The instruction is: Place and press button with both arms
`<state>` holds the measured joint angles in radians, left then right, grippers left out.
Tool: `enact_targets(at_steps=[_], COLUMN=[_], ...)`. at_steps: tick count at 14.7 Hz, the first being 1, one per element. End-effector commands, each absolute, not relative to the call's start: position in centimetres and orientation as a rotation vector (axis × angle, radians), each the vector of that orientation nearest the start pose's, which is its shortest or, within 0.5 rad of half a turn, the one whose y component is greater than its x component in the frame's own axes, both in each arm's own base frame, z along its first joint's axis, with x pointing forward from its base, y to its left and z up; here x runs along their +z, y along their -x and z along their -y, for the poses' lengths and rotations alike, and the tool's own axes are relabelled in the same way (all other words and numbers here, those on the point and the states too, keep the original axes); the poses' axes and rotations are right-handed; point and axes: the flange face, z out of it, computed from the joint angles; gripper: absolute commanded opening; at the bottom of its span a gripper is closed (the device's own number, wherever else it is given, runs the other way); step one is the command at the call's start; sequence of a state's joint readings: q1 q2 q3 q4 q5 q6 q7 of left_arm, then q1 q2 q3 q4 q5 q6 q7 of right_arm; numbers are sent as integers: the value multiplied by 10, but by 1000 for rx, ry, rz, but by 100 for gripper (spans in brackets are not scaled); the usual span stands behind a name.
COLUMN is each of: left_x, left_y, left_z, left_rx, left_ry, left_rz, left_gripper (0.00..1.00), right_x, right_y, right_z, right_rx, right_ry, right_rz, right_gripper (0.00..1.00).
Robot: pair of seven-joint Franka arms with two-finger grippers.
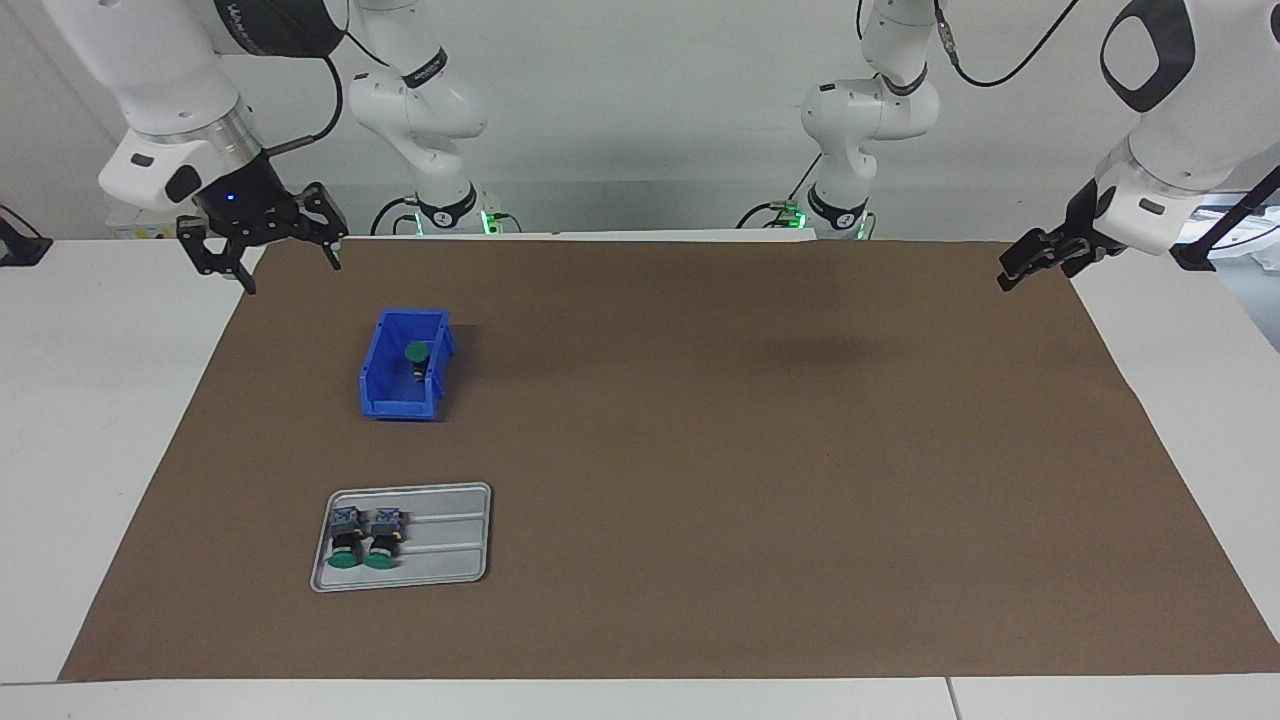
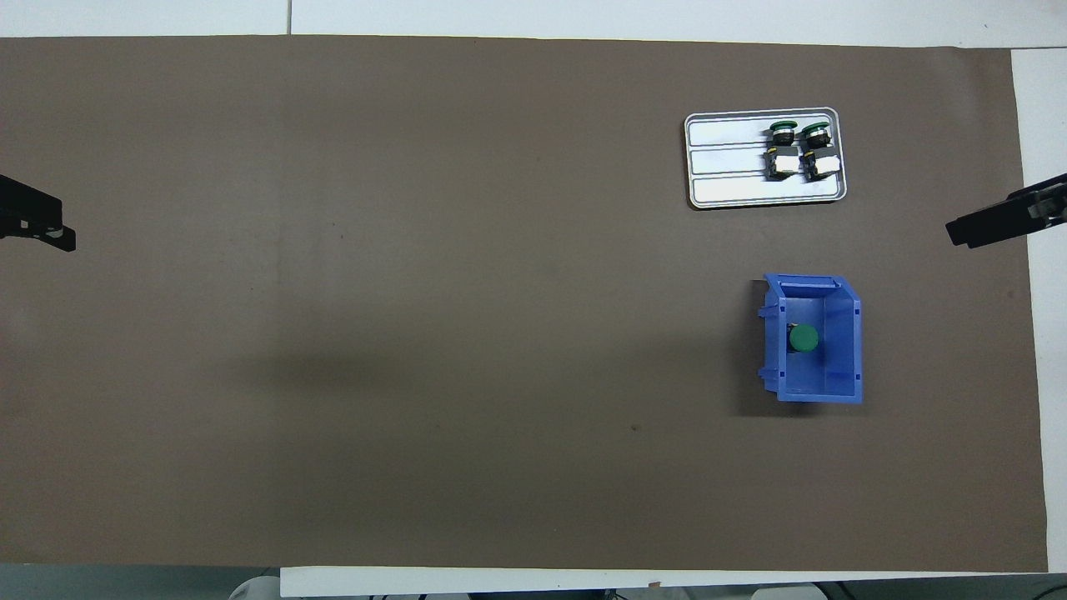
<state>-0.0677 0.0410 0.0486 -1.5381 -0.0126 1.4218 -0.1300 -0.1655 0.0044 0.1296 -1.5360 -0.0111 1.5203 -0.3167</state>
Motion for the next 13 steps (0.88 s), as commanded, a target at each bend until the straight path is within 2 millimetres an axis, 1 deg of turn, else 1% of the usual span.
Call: enact_targets(at_steps=[1, 3, 4, 6, 7, 8, 9, 13], left_x=[608, 607, 608, 607, 607, 607, 608, 607], left_y=[-548, -548, -548, -548, -548, -548, -548, -548], left_z=[9, 9, 9, 9, 9, 9, 9, 9], left_rx=[228, 228, 228, 231, 228, 228, 226, 231], left_ry=[3137, 3137, 3137, 3137, 3137, 3137, 3138, 3137], left_rz=[174, 174, 174, 172, 174, 174, 172, 174], left_gripper=[100, 100, 100, 100, 100, 100, 100, 100], right_x=[633, 635, 637, 635, 637, 637, 638, 637], right_y=[-553, -553, -551, -546, -543, -544, -544, -544], right_z=[27, 27, 25, 25, 30, 24, 31, 33], right_rx=[100, 101, 95, 126, 125, 122, 116, 115], right_ry=[3156, 3155, 3159, 3157, 3160, 3161, 3162, 3161], right_rz=[194, 130, 134, 129, 115, 131, 110, 103], right_gripper=[100, 100, 100, 100, 100, 100, 100, 100])
